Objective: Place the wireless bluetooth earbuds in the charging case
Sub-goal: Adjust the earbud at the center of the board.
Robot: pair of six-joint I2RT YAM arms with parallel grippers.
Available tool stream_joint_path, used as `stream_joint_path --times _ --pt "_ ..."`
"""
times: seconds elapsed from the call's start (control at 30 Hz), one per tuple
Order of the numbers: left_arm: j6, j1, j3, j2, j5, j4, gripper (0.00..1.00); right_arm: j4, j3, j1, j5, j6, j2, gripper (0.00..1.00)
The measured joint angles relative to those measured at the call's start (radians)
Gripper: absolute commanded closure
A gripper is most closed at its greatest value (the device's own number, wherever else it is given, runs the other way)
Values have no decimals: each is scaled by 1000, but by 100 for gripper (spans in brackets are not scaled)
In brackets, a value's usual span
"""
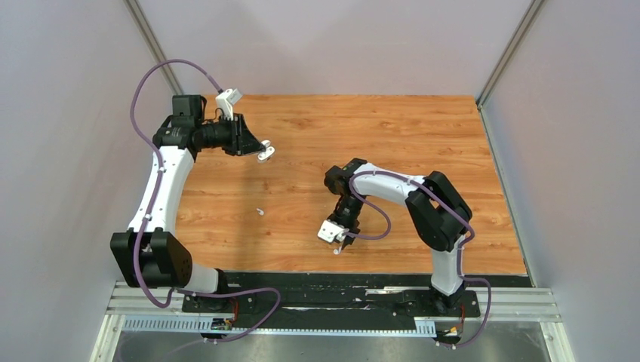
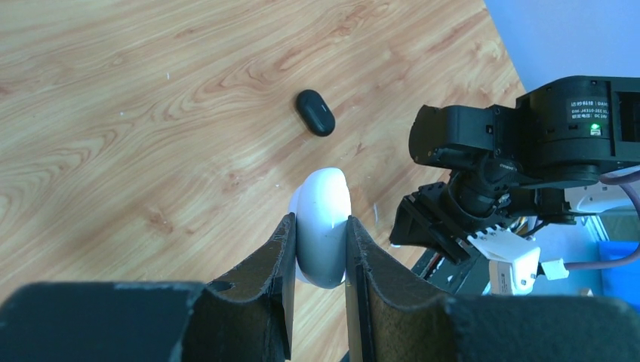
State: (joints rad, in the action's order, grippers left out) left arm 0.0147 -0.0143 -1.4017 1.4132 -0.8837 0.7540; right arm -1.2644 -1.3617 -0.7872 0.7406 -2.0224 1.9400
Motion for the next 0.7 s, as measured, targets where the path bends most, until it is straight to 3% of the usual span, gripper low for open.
stream_joint_path --times 0.43,0.7 --pt "6 0 31 -8 3 -8 100 -10 6 -44 18 -32 41 67" --pt "7 0 43 -11 3 -11 100 9 6 -46 19 -19 62 69"
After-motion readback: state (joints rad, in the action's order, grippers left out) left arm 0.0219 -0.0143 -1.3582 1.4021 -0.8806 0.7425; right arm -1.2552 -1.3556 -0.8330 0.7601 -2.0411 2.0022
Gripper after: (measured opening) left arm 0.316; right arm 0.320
